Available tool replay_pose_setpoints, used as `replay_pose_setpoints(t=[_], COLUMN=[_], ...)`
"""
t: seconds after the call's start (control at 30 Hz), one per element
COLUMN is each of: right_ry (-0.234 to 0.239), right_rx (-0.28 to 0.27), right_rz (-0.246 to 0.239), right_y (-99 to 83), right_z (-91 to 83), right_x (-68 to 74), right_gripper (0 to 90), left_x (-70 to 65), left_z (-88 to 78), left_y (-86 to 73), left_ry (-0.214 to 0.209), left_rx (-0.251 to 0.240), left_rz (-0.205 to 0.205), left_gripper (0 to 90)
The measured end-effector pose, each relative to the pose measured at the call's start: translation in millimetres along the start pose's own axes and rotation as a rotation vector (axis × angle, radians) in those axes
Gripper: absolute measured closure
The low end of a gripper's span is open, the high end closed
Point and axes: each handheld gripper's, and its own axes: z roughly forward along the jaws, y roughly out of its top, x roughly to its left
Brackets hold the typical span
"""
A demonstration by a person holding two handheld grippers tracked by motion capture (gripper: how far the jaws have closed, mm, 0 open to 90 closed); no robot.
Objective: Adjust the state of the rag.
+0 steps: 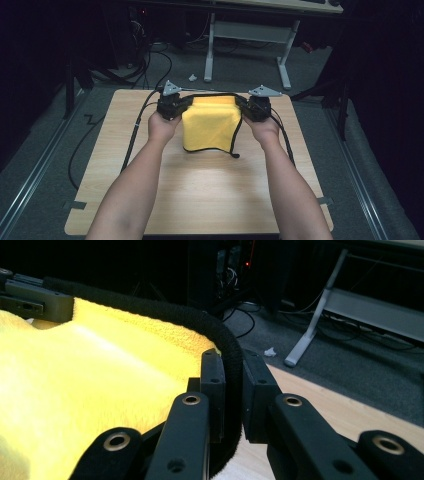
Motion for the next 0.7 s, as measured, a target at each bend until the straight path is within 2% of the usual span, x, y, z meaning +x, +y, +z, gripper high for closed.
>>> replay_pose_setpoints(t=[0.1,0.17,0.33,0.5,0.7], right_ry=[-0.003,0.01,0.025,0.037,0.047], right_rx=[0.017,0.014,0.013,0.028,0.047], right_rz=[-0.001,0.029,0.072,0.097,0.109], right_y=[-7.0,-12.3,-15.6,-22.0,-36.1], right_z=[3.0,4.2,4.6,5.3,8.3], right_x=[1.6,1.1,1.7,-0.7,-2.5], right_gripper=[82.7,82.7,82.6,82.4,82.4], left_x=[0.7,1.7,4.0,4.4,3.4], left_z=[0.6,0.7,2.2,4.6,7.6], left_y=[-6.4,-11.6,-24.6,-32.6,-37.9], left_ry=[-0.011,-0.017,-0.041,-0.059,-0.062], left_rx=[0.003,0.003,0.006,0.016,0.039], left_rz=[-0.021,-0.042,-0.095,-0.12,-0.127], left_gripper=[82.8,82.6,81.8,81.0,81.3])
